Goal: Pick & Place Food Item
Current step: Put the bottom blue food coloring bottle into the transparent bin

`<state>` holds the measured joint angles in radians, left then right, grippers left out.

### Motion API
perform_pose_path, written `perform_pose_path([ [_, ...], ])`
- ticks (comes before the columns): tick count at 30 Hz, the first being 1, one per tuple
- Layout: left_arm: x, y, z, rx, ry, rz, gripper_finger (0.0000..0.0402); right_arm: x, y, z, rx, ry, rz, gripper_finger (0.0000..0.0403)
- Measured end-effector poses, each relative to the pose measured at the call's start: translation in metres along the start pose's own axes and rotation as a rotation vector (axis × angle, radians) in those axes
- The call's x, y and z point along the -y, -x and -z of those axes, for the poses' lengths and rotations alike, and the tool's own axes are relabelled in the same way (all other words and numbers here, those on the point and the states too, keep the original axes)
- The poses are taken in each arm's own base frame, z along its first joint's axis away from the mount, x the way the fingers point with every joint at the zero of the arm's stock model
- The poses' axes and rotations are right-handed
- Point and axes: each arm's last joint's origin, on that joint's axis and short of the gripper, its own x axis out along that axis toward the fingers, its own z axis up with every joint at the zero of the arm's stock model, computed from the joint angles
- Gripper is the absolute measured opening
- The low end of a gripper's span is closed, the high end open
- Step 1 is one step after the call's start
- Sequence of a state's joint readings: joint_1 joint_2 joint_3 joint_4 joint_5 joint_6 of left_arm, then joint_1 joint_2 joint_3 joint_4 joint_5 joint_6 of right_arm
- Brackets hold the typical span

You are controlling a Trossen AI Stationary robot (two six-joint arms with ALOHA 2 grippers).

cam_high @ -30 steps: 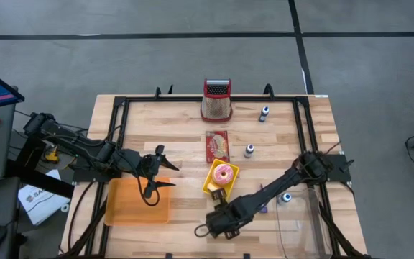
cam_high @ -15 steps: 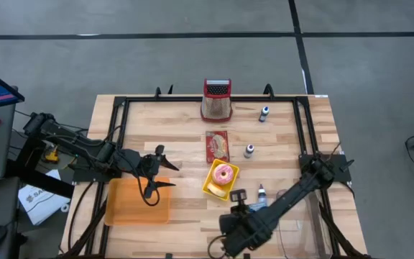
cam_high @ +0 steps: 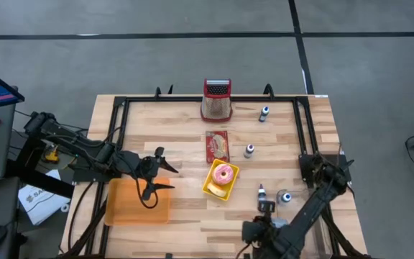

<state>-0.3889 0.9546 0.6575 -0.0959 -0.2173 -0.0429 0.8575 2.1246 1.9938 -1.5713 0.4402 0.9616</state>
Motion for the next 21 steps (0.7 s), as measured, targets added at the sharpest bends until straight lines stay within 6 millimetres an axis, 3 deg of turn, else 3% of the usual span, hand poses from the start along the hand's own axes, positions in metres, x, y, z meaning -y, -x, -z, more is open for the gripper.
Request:
perform_pose_path([
  [7, 0.000, 0.000, 0.000, 0.000, 0.000, 0.000, 0.0250, -0.018, -0.005, 0.034, -0.062, -0.056, 0.016, 0.0000],
  [21, 0.001, -0.002, 0.000, -0.002, -0.001, 0.002, 0.0250, -0.033, -0.016, 0.074, -0.087, -0.131, 0.088, 0.0002],
])
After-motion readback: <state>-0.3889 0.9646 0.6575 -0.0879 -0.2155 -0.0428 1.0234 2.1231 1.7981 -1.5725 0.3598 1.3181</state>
